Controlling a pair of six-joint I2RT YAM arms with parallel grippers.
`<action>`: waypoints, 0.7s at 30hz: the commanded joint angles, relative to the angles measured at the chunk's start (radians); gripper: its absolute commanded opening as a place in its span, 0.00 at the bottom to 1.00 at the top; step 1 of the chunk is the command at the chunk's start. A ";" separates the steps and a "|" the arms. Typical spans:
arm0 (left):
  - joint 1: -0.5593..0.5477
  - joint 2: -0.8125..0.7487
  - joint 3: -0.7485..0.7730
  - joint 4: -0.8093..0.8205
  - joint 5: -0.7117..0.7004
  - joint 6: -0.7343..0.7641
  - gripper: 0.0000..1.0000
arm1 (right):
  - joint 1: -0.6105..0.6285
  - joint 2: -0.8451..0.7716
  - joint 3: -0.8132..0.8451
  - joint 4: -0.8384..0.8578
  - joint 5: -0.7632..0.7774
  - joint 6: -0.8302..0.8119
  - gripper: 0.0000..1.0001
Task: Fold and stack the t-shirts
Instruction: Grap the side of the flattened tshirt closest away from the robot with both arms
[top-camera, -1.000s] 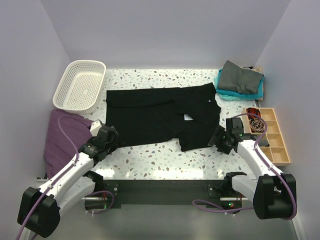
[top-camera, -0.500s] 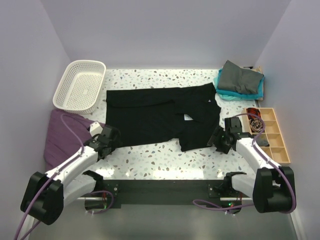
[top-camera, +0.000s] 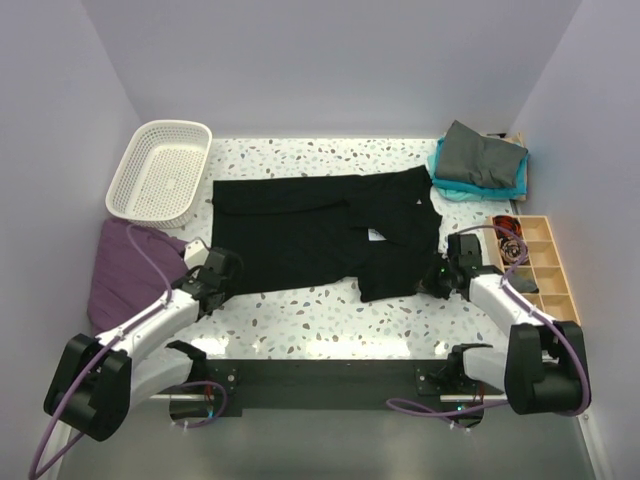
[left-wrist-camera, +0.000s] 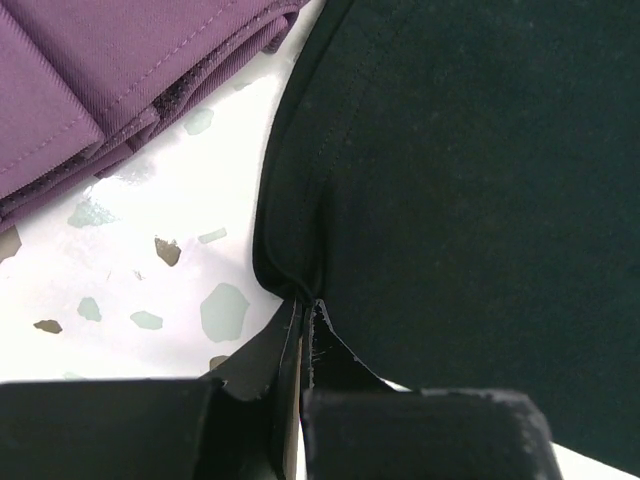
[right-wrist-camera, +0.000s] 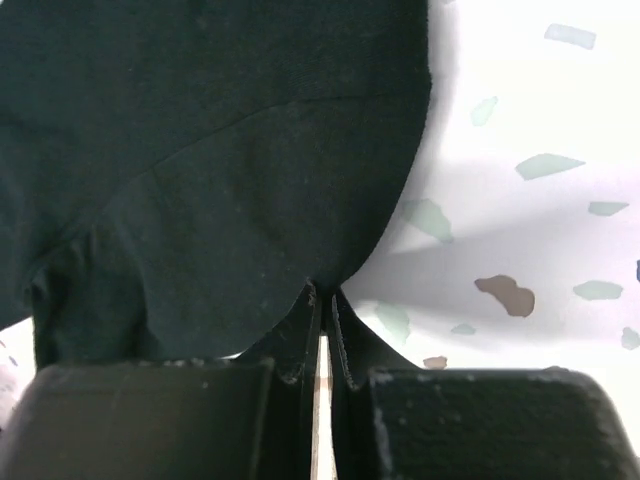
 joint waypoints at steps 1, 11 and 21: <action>-0.001 -0.027 0.005 0.005 -0.022 0.016 0.00 | 0.005 -0.085 0.029 -0.013 -0.033 -0.008 0.00; -0.001 -0.126 0.088 -0.096 -0.084 0.055 0.00 | 0.005 -0.124 0.176 -0.114 -0.010 -0.050 0.00; 0.004 -0.061 0.192 -0.107 -0.149 0.127 0.00 | 0.002 -0.032 0.310 -0.128 0.025 -0.057 0.00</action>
